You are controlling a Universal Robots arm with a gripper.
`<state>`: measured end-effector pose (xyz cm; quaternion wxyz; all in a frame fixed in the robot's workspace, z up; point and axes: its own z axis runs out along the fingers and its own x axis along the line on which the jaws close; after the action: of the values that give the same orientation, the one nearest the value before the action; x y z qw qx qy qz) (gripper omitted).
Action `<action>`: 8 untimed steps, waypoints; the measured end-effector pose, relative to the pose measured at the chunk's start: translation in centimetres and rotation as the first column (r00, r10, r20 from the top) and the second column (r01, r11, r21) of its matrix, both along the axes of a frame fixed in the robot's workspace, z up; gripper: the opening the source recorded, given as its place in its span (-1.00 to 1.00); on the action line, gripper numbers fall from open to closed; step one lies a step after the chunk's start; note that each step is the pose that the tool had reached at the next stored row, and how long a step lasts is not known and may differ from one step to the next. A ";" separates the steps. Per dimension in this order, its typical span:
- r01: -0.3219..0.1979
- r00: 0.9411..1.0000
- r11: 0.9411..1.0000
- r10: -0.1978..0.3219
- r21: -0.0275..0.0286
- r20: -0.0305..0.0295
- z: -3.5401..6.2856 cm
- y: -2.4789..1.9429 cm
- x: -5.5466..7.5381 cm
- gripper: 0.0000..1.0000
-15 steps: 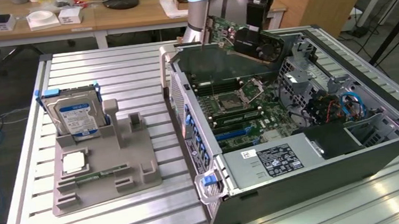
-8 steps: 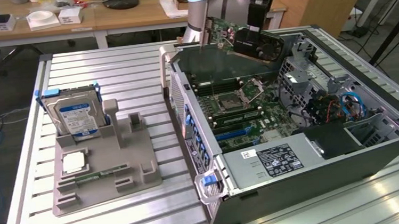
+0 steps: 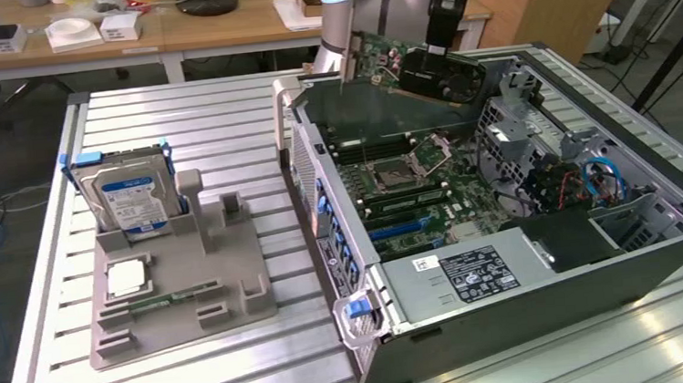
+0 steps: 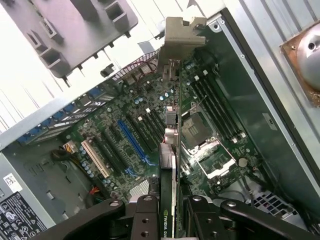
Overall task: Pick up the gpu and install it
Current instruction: 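Insert the gpu into the slot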
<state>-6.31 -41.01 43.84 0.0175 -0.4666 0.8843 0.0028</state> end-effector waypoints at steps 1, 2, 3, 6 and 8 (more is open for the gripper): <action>-0.008 1.000 1.000 0.008 0.000 0.000 -0.01 0.00 0.0 -0.48; -0.016 1.000 1.000 0.016 0.000 0.000 -0.02 0.01 0.0 -0.48; -0.024 1.000 1.000 0.024 0.000 0.000 -0.03 0.01 0.0 -0.48; -0.048 0.999 0.999 0.048 0.000 0.000 -0.05 0.03 0.0 -0.48; -0.064 0.998 0.998 0.064 0.000 0.000 -0.07 0.04 0.0 -0.48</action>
<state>-6.31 -40.97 43.78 0.0174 -0.4949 0.8688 0.0034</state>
